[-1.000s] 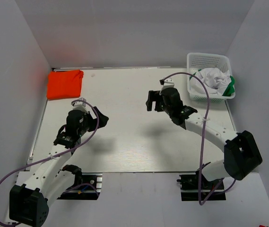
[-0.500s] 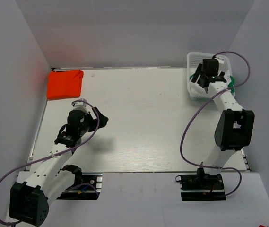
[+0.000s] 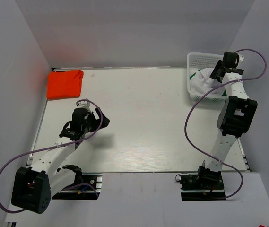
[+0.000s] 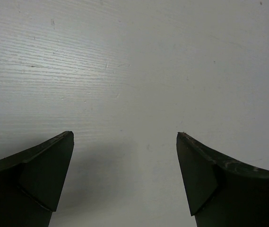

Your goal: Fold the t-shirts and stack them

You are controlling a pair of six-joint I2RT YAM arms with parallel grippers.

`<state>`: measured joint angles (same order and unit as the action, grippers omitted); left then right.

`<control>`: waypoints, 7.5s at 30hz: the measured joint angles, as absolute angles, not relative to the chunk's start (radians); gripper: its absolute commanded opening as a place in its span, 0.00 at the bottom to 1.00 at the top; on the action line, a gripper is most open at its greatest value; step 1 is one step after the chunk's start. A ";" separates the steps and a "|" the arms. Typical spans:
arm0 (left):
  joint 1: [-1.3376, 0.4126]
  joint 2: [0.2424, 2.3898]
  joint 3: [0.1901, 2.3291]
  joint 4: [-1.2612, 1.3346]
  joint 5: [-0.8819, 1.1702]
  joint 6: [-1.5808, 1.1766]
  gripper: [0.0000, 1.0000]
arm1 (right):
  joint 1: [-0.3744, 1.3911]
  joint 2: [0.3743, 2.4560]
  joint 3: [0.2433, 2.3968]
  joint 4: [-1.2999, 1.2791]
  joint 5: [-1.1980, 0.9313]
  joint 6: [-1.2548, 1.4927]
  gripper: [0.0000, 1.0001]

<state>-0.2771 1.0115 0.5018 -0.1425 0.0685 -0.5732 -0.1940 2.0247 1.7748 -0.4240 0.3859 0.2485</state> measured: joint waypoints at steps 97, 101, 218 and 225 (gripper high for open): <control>-0.278 0.733 0.558 -0.387 -0.188 -0.757 1.00 | 0.397 1.589 1.282 0.084 -0.616 0.282 0.90; -0.278 0.735 0.552 -0.418 -0.224 -0.778 1.00 | 0.402 1.618 1.153 0.075 -0.523 0.282 0.90; -0.290 1.694 0.845 -0.061 0.083 -0.583 0.21 | 0.493 2.210 1.733 -0.248 -0.038 0.014 0.68; -0.292 1.734 0.883 -0.044 0.090 -0.575 0.00 | 0.512 2.281 1.782 -0.250 -0.022 0.014 0.34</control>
